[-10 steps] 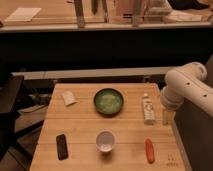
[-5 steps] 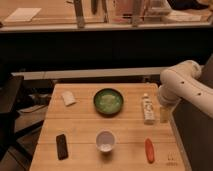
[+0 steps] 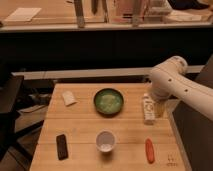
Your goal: Pick up the ceramic bowl
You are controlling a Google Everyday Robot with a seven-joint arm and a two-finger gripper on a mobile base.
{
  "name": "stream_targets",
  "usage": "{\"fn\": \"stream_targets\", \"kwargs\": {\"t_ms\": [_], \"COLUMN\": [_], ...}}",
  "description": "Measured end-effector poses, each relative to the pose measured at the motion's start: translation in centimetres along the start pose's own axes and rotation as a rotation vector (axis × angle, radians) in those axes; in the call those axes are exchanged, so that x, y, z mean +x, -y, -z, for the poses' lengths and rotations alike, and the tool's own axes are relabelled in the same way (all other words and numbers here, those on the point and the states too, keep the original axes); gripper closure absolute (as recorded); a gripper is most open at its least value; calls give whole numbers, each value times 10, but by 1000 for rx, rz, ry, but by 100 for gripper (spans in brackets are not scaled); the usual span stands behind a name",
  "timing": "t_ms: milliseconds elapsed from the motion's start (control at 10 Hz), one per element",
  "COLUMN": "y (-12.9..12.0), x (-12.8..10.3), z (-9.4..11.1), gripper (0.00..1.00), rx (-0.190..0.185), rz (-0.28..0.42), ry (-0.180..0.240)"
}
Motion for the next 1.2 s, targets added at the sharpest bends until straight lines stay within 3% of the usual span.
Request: {"fn": "stream_targets", "kwargs": {"t_ms": [200,1200], "y": [14,48], "x": [-18,-50], "z": [-1,-8], "gripper": [20,20], "rx": [16,80], "rz": [47,212], "ry": [-8,-31]}}
